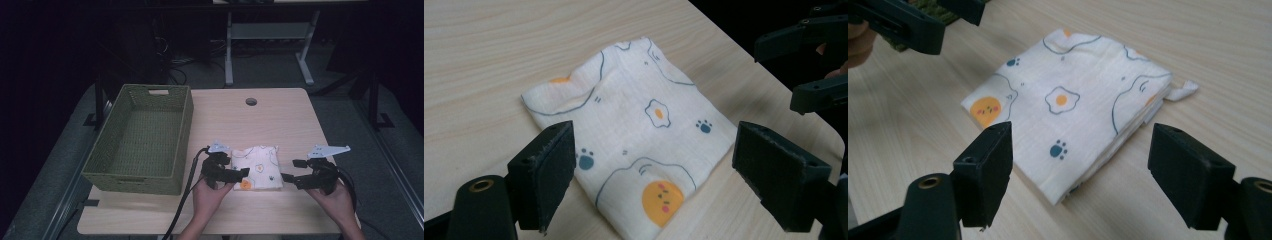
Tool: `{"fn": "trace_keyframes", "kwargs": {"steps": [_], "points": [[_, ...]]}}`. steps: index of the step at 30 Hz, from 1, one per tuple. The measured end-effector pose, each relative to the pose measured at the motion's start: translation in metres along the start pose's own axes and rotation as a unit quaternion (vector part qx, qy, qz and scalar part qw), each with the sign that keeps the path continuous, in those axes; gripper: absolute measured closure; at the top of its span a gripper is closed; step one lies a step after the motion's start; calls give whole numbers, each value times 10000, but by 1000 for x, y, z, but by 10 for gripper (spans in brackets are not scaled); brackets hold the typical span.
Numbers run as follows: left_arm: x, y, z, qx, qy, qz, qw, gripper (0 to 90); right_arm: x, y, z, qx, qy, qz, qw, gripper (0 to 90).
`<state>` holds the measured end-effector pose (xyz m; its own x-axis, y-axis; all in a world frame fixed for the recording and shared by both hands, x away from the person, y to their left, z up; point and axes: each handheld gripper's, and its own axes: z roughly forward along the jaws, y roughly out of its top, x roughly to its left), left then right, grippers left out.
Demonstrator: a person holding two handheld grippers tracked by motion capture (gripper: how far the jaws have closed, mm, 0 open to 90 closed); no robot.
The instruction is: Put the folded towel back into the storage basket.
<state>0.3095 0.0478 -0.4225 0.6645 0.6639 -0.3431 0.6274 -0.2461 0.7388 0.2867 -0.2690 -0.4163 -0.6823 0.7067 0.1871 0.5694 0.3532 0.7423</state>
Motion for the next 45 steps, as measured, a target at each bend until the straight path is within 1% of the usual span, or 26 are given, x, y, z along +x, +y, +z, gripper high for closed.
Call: {"fn": "trace_keyframes", "kwargs": {"steps": [1,4,6,8,10,12,16,17,19,21,22,25,27,28,29,30,31,32,34,36,38,41,43,45], "points": [[0,2,1,-16,-7,-25,10000,178,-1,1,0,-22,20,12,10000,258],[0,5,3,-9,24,-29,10000,178,-2,4,1,31,3,8,10000,257],[0,7,6,-6,-5,-50,10000,178,-4,7,1,31,19,31,10000,257],[0,9,7,30,20,-26,10000,178,-5,8,1,44,25,25,10000,257],[0,12,9,-15,-8,-63,10000,179,-6,11,2,76,17,65,9999,257],[1,14,9,-32,-27,-67,10000,221,-7,13,3,43,45,68,10000,259],[2,15,12,1,1,-69,10000,219,-10,14,6,91,69,119,9999,259],[2,15,13,11,5,-79,10000,219,-11,14,8,136,75,148,9998,260],[5,15,16,61,41,-142,9999,219,-13,15,10,166,80,192,9996,260],[7,15,17,70,48,-156,9998,220,-15,15,12,188,85,221,9995,263],[9,15,19,97,93,-225,9997,220,-15,16,13,205,87,238,9995,263],[11,14,20,114,106,-285,9995,231,-16,18,15,251,75,276,9993,264],[14,14,21,170,195,-274,9993,232,-17,21,16,281,81,296,9991,264],[15,13,21,182,218,-320,9991,232,-17,23,17,273,89,287,9992,264],[17,12,21,205,221,-324,9990,238,-18,25,20,308,102,315,9990,271],[18,11,22,212,258,-380,9987,238,-18,25,20,308,102,315,9990,271],[19,10,22,248,295,-369,9986,238,-19,27,21,322,112,313,9989,280],[21,8,23,324,336,-413,9981,251,-20,28,25,324,143,356,9987,288],[23,6,25,376,401,-421,9976,257,-21,29,29,374,150,421,9983,291],[23,6,26,424,409,-429,9973,280,-23,29,31,399,162,454,9980,296],[25,5,30,464,434,-502,9967,298,-26,28,38,483,173,558,9971,307],[25,4,32,512,439,-522,9964,319,-27,27,41,537,188,586,9967,328],[27,3,36,589,459,-537,9958,325,-29,27,45,560,168,607,9964,341],[29,1,40,631,449,-606,9952,336,-32,27,49,611,174,649,9959,356]]}}
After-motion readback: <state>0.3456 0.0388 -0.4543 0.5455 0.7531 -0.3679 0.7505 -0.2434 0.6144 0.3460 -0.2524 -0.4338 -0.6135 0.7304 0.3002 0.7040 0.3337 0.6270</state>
